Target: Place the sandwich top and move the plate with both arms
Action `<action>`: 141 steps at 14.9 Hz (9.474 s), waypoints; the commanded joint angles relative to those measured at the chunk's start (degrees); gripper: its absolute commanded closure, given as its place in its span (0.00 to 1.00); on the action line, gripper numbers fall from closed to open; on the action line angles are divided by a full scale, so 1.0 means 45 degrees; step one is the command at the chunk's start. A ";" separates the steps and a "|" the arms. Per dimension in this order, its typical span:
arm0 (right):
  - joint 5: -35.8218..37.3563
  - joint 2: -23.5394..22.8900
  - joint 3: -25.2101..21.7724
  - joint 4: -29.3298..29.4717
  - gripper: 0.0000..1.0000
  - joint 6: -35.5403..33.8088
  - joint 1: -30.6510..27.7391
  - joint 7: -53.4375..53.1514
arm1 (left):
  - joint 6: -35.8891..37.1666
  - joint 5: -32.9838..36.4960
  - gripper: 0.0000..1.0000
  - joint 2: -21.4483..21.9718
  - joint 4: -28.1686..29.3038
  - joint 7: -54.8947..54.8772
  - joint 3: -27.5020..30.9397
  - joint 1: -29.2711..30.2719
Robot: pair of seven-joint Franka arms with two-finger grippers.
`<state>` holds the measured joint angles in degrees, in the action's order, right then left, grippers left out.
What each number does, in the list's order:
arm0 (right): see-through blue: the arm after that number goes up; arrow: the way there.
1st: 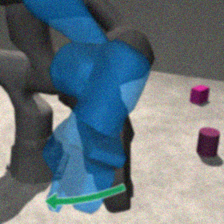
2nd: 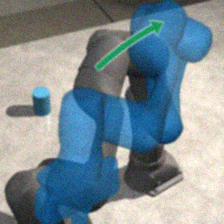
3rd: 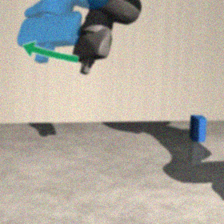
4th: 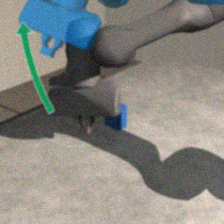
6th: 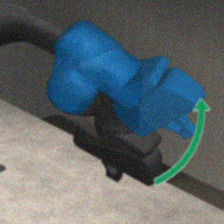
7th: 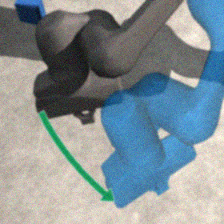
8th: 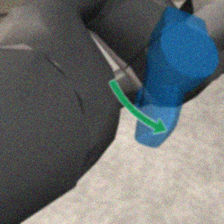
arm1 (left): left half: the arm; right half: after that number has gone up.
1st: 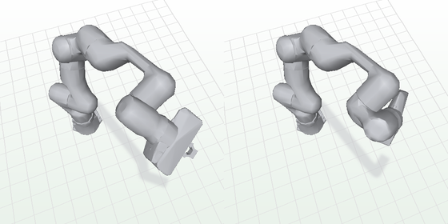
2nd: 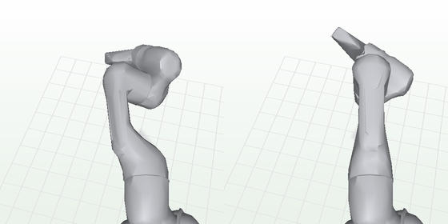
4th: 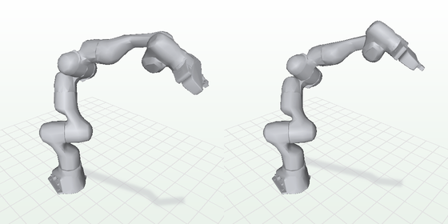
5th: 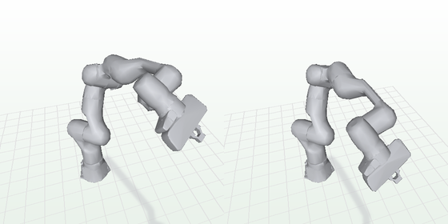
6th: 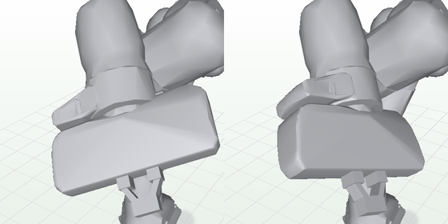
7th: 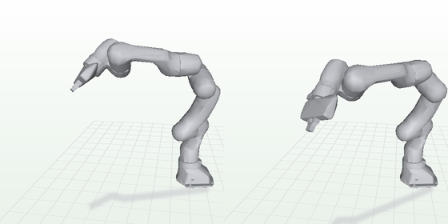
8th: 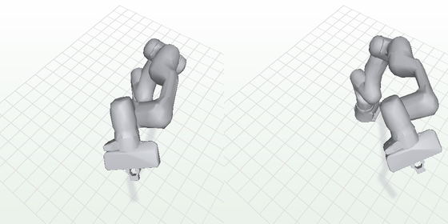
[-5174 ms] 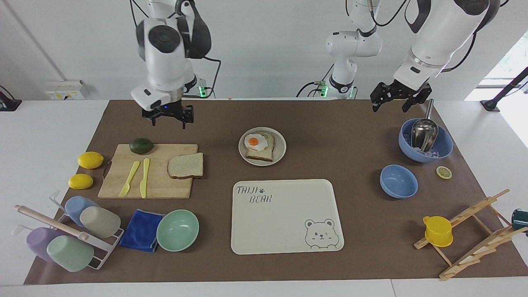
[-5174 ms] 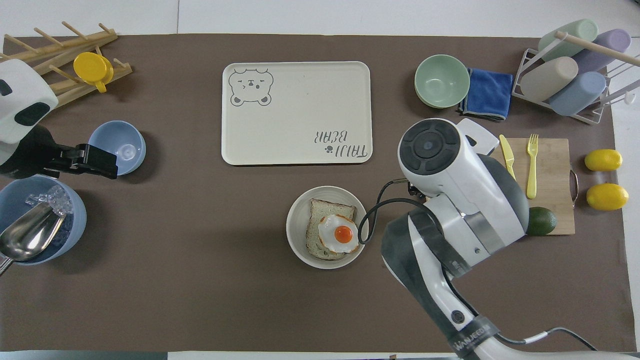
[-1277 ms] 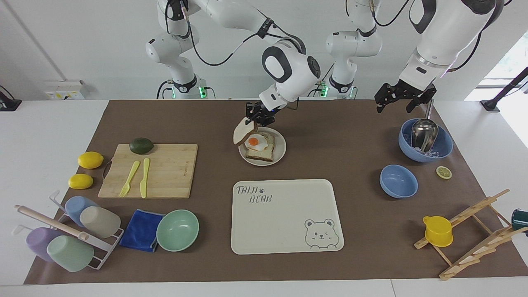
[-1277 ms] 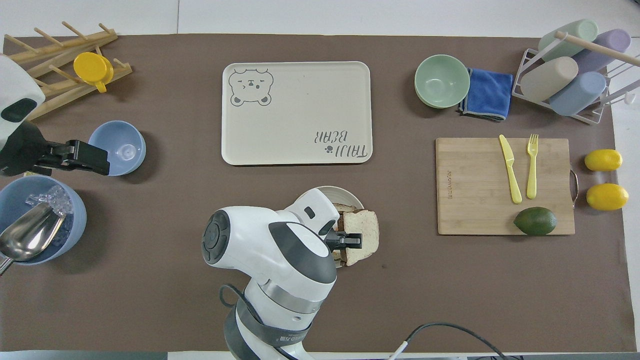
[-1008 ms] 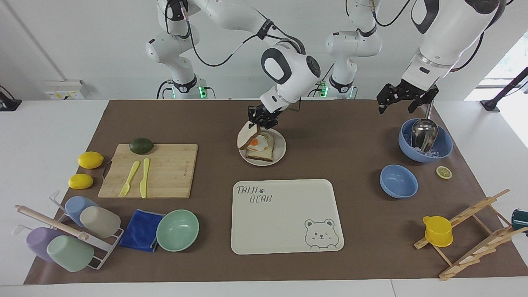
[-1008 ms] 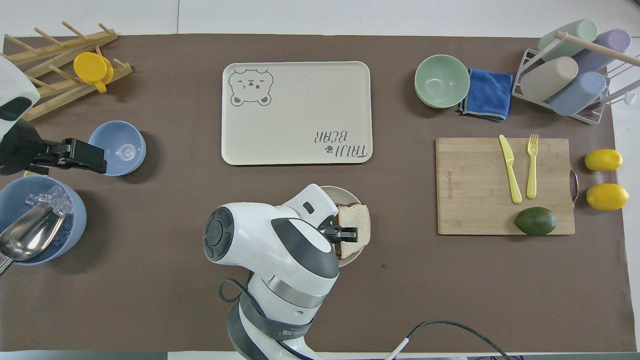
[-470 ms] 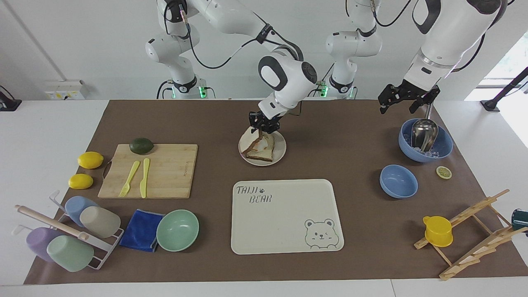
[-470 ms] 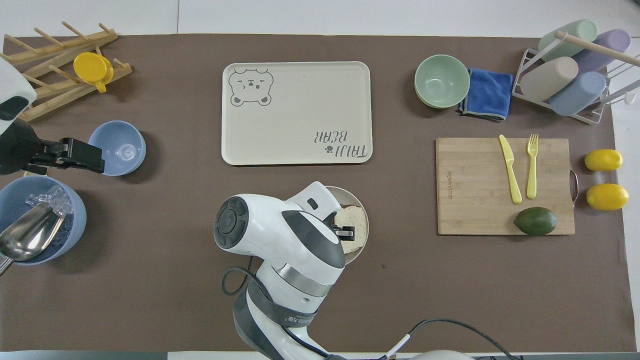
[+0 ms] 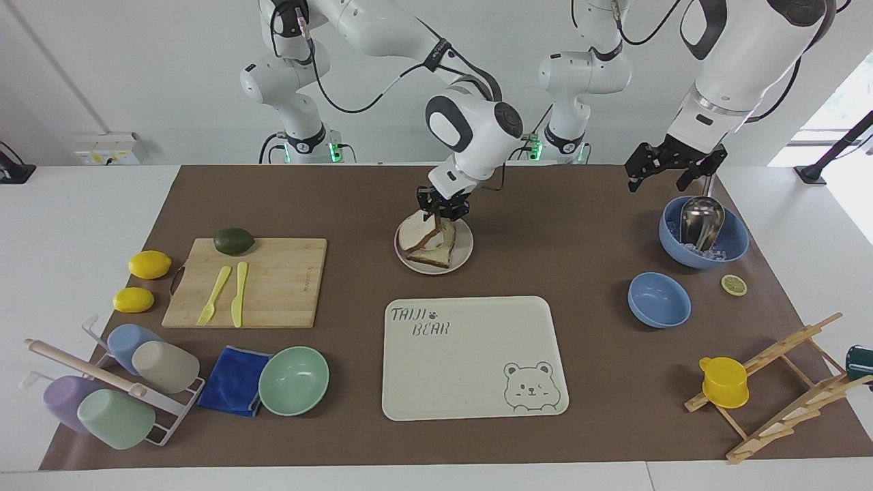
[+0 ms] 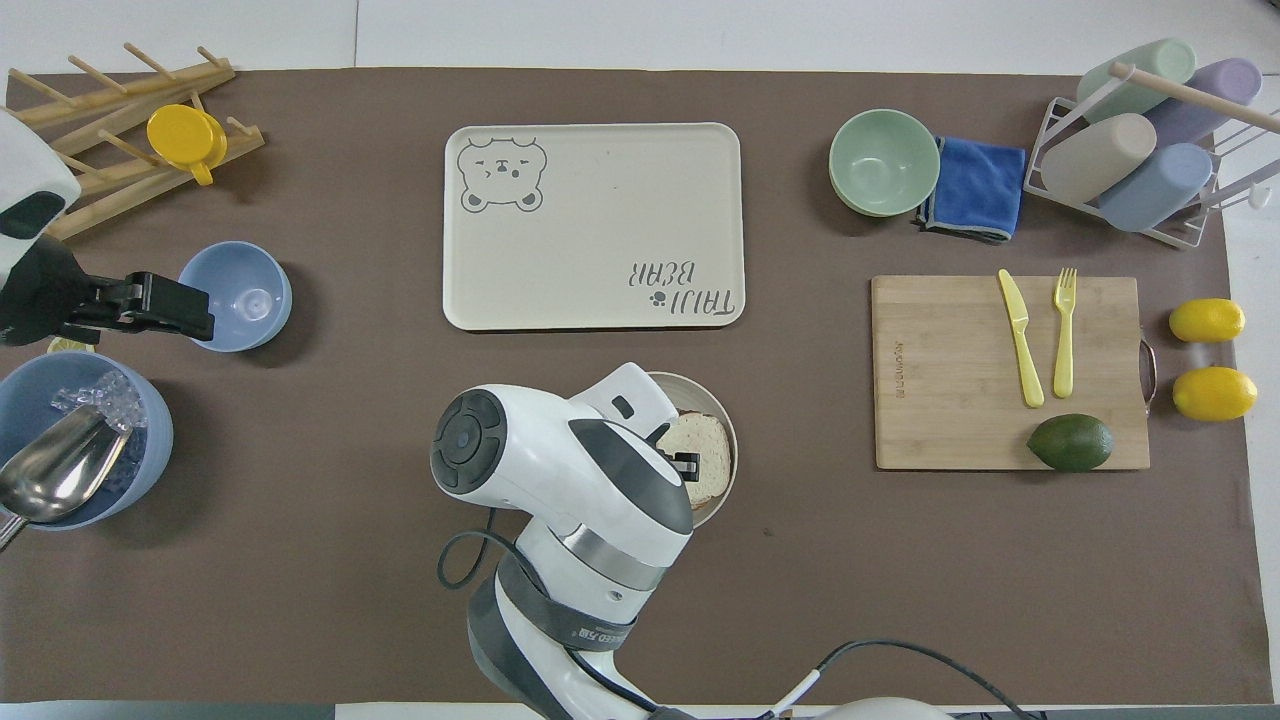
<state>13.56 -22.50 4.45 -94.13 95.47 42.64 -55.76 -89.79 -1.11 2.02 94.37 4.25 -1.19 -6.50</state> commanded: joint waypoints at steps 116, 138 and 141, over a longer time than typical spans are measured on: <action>-0.3151 0.5059 -0.2220 0.0196 0.00 -0.2134 -0.9144 1.2587 | -0.3587 -0.1302 0.00 -0.3890 -0.0716 0.0951 0.1983 -0.2481; -0.3151 0.5040 -0.2220 0.0196 0.00 -0.2134 -0.9144 1.2587 | 0.0928 0.0033 0.00 -0.0057 -0.0325 0.0404 -0.0419 0.0117; -0.3151 0.5059 -0.2220 0.0196 0.00 -0.2134 -0.9144 1.2587 | 0.0852 -0.0006 0.00 -0.0058 -0.0286 0.0404 -0.0419 0.0117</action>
<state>0.33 0.02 -5.70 -93.09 86.55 1.94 -0.14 -85.82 -1.47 1.05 92.87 6.81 -2.45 -6.71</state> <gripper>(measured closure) 0.000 0.000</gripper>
